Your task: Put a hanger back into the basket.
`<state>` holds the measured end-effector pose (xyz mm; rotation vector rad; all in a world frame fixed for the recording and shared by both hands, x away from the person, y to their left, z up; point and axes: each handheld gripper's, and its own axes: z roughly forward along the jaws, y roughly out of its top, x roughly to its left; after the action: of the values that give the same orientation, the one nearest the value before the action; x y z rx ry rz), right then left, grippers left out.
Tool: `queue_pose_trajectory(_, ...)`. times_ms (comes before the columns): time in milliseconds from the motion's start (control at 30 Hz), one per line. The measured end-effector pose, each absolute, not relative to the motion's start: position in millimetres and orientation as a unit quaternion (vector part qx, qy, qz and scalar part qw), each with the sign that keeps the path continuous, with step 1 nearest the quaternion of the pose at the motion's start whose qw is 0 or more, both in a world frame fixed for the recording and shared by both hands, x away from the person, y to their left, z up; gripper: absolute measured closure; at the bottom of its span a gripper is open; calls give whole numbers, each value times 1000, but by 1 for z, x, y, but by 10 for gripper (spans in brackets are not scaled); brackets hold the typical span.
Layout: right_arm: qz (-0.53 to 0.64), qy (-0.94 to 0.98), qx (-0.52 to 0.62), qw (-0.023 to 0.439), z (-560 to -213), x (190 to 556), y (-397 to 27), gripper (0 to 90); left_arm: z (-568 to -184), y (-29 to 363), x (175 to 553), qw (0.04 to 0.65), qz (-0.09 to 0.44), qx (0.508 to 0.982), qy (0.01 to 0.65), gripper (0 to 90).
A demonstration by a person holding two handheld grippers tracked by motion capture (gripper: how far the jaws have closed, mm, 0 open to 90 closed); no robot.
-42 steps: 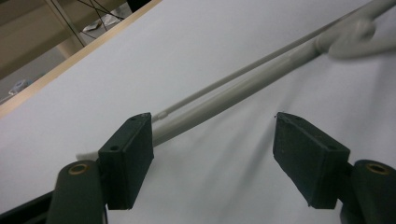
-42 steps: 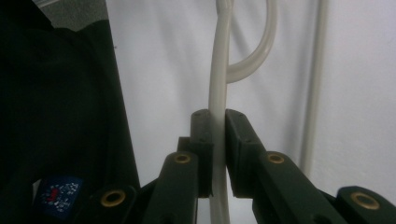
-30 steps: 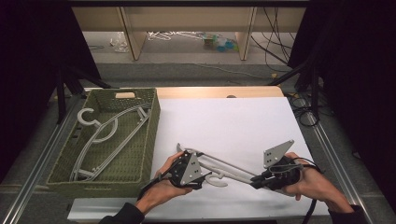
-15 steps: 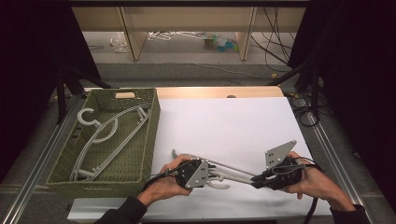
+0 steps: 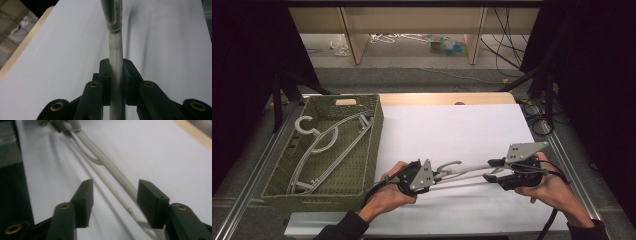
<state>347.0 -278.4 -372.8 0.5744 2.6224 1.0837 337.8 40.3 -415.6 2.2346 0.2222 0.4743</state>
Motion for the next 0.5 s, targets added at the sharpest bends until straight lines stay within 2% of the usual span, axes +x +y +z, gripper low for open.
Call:
queue_pose_trajectory(33,371,899,197,123,-373,347,-278,468,-416,40,338,411,188,888,88,793)
queue_pose_trajectory(100,388,885,220,132,-368,347,-280,428,-409,48,343,426,174,876,145,793)
queue_pose_trajectory(133,387,885,223,133,-367,346,-280,424,-409,48,343,426,174,876,145,793)
queue_pose_trajectory(200,398,876,234,136,-367,345,-279,412,-399,58,346,439,161,864,189,793)
queue_pose_trajectory(500,421,862,250,127,-372,341,-277,382,-373,77,345,482,117,829,259,793)
